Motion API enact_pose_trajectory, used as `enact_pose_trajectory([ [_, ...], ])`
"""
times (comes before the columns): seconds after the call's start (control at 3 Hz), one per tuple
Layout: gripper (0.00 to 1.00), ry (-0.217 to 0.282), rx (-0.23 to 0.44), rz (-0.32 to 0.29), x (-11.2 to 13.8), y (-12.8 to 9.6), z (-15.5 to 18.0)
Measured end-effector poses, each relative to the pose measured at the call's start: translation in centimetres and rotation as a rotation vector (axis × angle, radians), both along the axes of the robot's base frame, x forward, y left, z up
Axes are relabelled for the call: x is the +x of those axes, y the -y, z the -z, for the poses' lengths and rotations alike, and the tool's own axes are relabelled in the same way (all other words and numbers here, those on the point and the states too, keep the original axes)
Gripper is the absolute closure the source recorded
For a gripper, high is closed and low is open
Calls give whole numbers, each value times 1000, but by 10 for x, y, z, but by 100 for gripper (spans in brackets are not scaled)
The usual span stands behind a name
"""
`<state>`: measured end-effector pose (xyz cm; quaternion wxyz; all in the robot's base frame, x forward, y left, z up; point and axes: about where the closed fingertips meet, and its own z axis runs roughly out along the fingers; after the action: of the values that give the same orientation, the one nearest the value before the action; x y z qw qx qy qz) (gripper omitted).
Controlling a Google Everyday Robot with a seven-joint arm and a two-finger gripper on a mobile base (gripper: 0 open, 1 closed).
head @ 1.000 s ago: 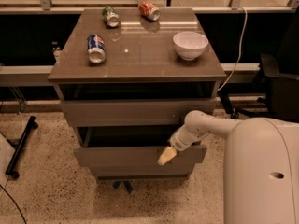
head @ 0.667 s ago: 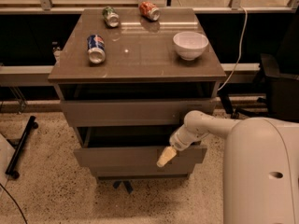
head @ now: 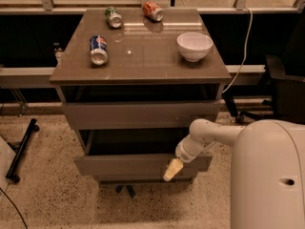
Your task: Open middle drawer
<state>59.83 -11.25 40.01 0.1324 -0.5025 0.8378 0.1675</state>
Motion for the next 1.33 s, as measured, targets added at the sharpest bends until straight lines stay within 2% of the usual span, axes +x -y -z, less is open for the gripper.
enact_pose_trajectory([
  [0.33, 17, 0, 0, 0, 0, 0, -5],
  [0.67, 40, 0, 0, 0, 0, 0, -5],
  [1.0, 39, -51, -16, -19, -36, 6, -8],
  [1.33, 15, -51, -16, -19, -35, 6, -8],
])
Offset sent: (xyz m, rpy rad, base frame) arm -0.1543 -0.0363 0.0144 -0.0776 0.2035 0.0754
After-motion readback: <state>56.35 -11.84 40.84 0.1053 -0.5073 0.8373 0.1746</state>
